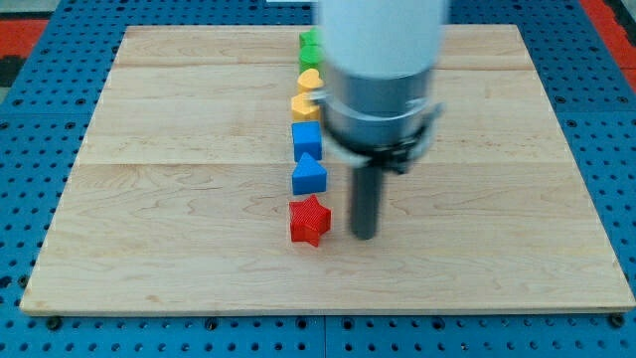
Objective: Push the red circle below the red star
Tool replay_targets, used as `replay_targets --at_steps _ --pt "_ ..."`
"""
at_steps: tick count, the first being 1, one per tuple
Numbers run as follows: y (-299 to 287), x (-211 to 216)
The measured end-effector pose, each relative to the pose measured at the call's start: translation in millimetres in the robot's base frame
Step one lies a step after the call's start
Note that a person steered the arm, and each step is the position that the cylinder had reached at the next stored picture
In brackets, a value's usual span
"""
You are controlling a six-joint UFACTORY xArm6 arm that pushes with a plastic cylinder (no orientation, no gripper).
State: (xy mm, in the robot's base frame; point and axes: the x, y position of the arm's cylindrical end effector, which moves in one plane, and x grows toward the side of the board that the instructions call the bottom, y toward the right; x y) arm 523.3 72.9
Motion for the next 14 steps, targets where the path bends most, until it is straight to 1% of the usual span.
replay_targets --at_steps 1,2,3,4,5,6,7,8,10,11,12,13,14 --pt "91 -82" --pt "92 -153" --pt "22 -153" --pt "1 -113" --pt "8 -75" --pt "15 -64" --pt "6 -104" --pt "-17 -92" --pt "-17 -11" --pt "-13 4" --pt "-19 -30" --pt "-36 -15" --pt "-37 14"
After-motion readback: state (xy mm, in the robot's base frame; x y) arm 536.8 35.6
